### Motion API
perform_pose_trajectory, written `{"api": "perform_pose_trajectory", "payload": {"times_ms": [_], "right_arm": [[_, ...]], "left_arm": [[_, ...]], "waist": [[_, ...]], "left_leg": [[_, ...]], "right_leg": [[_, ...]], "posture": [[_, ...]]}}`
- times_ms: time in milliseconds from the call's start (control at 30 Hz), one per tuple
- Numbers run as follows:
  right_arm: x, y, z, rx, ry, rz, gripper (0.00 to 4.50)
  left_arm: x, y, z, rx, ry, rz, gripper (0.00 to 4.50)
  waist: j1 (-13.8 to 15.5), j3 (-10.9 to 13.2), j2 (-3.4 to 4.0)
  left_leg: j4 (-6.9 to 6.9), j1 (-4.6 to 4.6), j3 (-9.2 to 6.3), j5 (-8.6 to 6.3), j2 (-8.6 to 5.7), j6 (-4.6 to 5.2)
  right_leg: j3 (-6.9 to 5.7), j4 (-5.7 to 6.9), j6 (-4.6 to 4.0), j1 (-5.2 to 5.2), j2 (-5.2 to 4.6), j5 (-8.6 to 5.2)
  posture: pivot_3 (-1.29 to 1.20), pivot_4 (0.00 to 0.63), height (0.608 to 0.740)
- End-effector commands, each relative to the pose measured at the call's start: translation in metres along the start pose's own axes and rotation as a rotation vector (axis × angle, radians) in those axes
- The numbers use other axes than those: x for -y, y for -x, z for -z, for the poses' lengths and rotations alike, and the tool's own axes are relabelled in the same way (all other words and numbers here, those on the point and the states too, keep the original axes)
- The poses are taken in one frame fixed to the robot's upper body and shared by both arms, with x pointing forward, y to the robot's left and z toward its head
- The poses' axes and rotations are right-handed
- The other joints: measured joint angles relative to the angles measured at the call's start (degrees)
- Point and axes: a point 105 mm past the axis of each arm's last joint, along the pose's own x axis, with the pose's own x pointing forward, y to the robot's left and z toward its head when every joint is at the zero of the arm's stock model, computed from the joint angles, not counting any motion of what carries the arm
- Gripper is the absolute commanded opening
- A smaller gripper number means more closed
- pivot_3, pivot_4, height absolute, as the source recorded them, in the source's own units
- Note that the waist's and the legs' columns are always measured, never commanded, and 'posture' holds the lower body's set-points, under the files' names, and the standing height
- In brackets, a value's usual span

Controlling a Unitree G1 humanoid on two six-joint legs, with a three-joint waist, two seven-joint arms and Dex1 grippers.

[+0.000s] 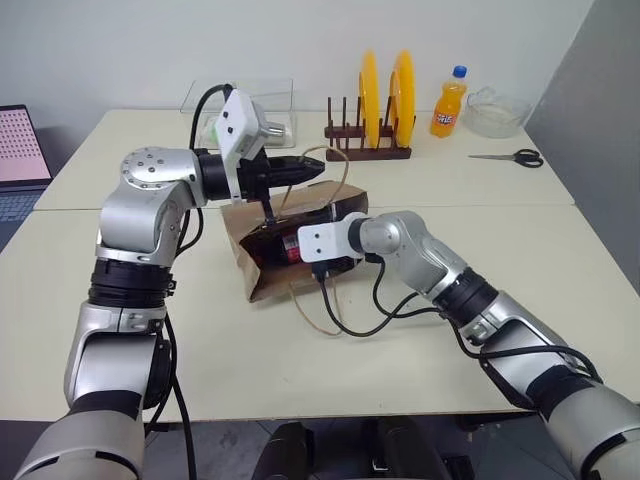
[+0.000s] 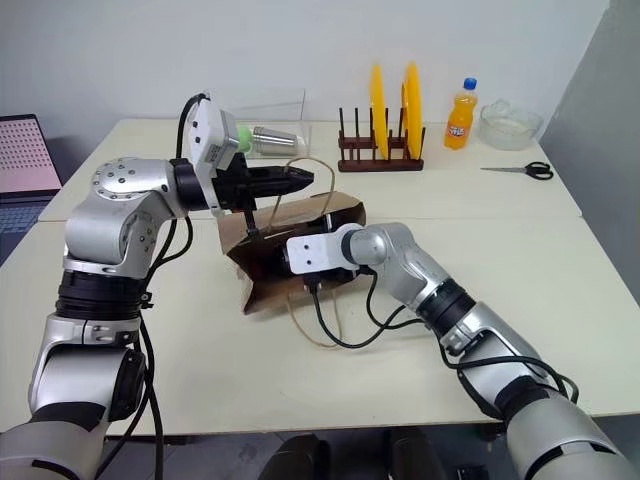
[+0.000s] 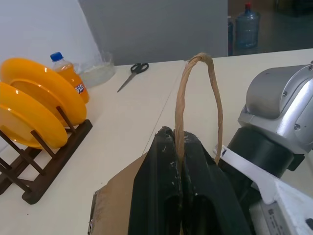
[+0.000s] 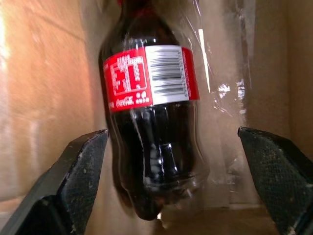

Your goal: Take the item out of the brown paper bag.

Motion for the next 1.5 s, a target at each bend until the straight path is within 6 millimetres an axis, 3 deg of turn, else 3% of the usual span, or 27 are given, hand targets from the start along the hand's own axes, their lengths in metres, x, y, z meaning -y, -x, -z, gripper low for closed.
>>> {"api": "perform_pose_trajectory", "payload": {"times_ms": [33, 367, 567, 733, 800, 967, 1200, 1333, 1500], "right_arm": [[0.011, -0.008, -0.003, -0.033, 0.090, 0.005, 4.47], [0.000, -0.030, 0.010, -0.117, 0.134, -0.081, 4.47], [0.006, -0.030, 0.011, -0.110, 0.144, -0.065, 3.03], [0.014, -0.023, -0.005, -0.025, 0.154, -0.033, 3.02], [0.022, -0.015, -0.014, 0.021, 0.152, -0.002, 3.02], [0.032, 0.027, -0.031, 0.151, 0.138, 0.041, 3.02], [0.024, 0.065, -0.044, 0.315, 0.092, 0.014, 3.02], [0.030, 0.089, -0.056, 0.459, 0.061, 0.046, 3.02], [0.047, 0.124, -0.055, 0.591, -0.075, 0.136, 3.02]], "left_arm": [[-0.003, 0.006, -0.021, 0.050, -0.054, -0.020, 0.00], [-0.001, 0.007, -0.020, 0.045, -0.059, -0.025, 0.00], [-0.004, 0.010, -0.014, 0.022, -0.063, -0.043, 0.00], [-0.010, 0.013, -0.005, -0.014, -0.076, -0.070, 0.00], [-0.013, 0.014, -0.001, -0.027, -0.082, -0.082, 0.00], [-0.025, 0.017, 0.005, -0.044, -0.105, -0.146, 0.00], [-0.033, 0.015, 0.007, -0.044, -0.121, -0.176, 0.00], [-0.035, 0.013, 0.008, -0.045, -0.125, -0.182, 0.00], [-0.033, 0.009, 0.011, -0.046, -0.133, -0.175, 0.00]], "waist": [[-0.04, 0.00, 0.00], [-0.11, 0.00, 0.00], [-0.12, 0.00, 0.00], [-0.12, 0.01, 0.01], [-0.11, 0.01, 0.01], [0.04, 0.01, 0.01], [0.06, 0.01, 0.01], [-0.04, 0.01, 0.01], [0.11, 0.01, 0.01]], "left_leg": [[0.00, 0.00, 0.01, 0.00, 0.00, 0.00], [-0.01, 0.04, 0.02, 0.01, 0.00, -0.01], [-0.02, 0.08, 0.02, 0.01, 0.00, -0.01], [-0.02, 0.06, 0.00, 0.01, 0.00, -0.01], [-0.03, 0.03, 0.01, 0.00, 0.00, -0.01], [-0.02, -0.12, -0.02, 0.01, 0.00, -0.02], [-0.01, -0.12, -0.06, -0.01, 0.00, 0.00], [-0.01, -0.12, -0.05, -0.01, 0.00, 0.00], [0.00, -0.12, -0.07, -0.01, 0.00, 0.01]], "right_leg": [[0.01, 0.00, 0.00, 0.00, 0.00, 0.00], [0.04, 0.03, -0.01, 0.00, 0.00, 0.01], [0.04, 0.04, -0.01, 0.01, 0.01, 0.01], [0.03, 0.04, -0.01, 0.00, 0.01, 0.01], [0.03, 0.02, -0.01, -0.01, 0.01, 0.01], [0.01, -0.02, -0.01, -0.11, 0.00, 0.01], [-0.04, 0.01, 0.00, -0.11, 0.01, 0.01], [-0.04, 0.00, 0.00, -0.11, 0.01, 0.01], [-0.06, 0.00, 0.00, -0.09, 0.00, 0.01]], "posture": [[0.00, 0.150, 0.740], [0.00, 0.150, 0.740], [0.00, 0.150, 0.740], [0.00, 0.150, 0.740], [0.00, 0.150, 0.740], [0.00, 0.150, 0.740], [0.00, 0.150, 0.740], [0.00, 0.150, 0.740], [0.00, 0.150, 0.740]]}}
